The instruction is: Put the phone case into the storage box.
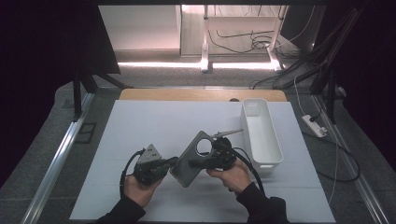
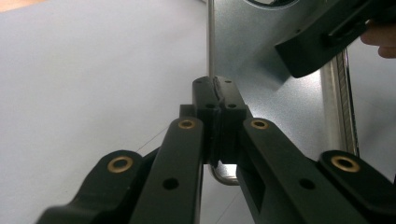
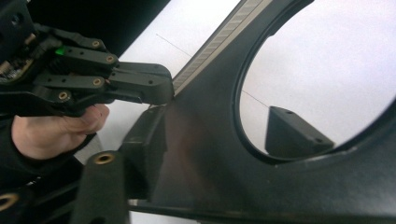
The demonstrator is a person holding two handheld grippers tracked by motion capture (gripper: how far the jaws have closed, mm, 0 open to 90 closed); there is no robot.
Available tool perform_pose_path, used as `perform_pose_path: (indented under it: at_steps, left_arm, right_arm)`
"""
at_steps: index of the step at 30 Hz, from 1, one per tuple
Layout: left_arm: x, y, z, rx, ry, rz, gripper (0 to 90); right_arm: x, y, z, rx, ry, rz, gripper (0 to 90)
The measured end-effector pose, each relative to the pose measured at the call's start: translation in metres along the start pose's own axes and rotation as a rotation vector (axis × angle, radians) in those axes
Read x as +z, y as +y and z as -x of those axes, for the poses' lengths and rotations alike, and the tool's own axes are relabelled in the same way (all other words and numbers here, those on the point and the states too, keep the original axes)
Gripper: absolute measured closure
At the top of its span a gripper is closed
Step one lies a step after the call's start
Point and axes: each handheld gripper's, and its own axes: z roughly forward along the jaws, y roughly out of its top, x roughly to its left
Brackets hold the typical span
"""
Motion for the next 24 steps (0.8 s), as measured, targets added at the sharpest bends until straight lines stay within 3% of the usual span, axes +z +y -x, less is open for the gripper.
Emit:
perform_pose_path:
  at_steps: [1, 3, 9, 16, 24]
  left_arm:
    - [0.000, 0.000, 0.000, 0.003, 0.000, 0.002, 89.0]
    - [0.000, 0.000, 0.000, 0.004, -0.002, 0.003, 88.9]
    - [-0.001, 0.000, 0.000, 0.010, -0.003, 0.012, 88.9]
    - [0.000, -0.002, -0.003, 0.018, -0.030, 0.001, 88.5]
    - [0.003, -0.002, -0.002, 0.036, -0.046, -0.017, 86.5]
  right_arm:
    - [0.000, 0.000, 0.001, 0.012, 0.022, 0.004, 46.8]
    - [0.000, 0.000, 0.001, 0.017, 0.035, 0.006, 49.2]
    - [0.001, -0.001, 0.004, 0.050, 0.096, 0.015, 69.0]
    - [0.002, -0.004, 0.009, 0.103, 0.151, 0.019, 75.9]
    - [0.001, -0.005, 0.011, 0.132, 0.161, 0.034, 85.5]
